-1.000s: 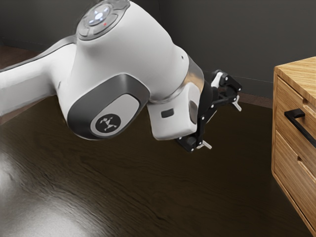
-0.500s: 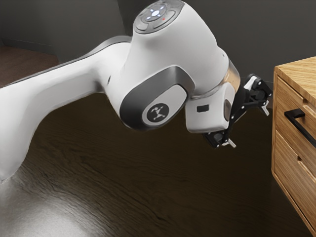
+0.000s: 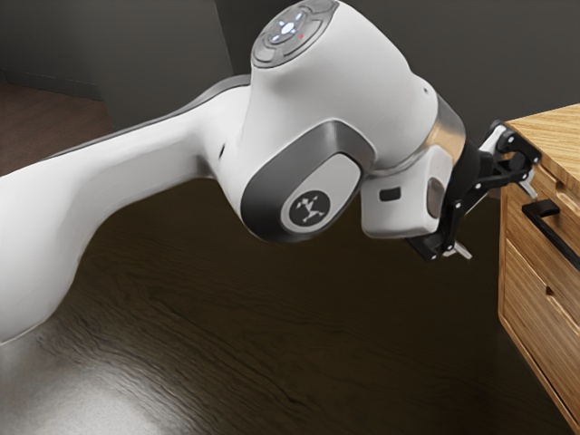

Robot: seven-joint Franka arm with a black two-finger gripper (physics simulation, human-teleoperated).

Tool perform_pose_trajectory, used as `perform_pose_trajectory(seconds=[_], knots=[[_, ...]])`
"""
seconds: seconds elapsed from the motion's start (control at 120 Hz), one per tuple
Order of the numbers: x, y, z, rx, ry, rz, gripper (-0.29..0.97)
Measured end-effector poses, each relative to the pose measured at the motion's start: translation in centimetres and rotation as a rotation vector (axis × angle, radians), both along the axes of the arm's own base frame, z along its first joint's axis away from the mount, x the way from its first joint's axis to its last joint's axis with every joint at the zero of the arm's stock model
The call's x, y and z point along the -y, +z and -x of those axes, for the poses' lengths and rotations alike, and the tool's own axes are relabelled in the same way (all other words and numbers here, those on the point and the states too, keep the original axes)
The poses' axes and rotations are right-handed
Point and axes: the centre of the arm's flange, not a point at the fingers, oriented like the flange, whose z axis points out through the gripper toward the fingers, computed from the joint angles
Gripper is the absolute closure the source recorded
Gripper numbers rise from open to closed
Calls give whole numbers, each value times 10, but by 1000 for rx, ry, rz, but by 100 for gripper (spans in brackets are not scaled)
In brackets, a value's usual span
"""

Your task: Pull the drawer handle with one arm to open the drawer

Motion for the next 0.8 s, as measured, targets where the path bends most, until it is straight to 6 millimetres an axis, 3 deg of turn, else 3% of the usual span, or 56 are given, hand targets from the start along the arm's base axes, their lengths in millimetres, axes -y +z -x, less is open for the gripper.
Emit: perform_pose_trajectory(seconds=[0.1, 0.225, 0.442, 0.8], knots=[[11, 6, 13, 1, -29, -9, 0], [22, -3, 26, -33, -59, -29, 0], [17, -8, 22, -45, -64, -29, 0], [26, -7, 20, -29, -86, 6, 0]])
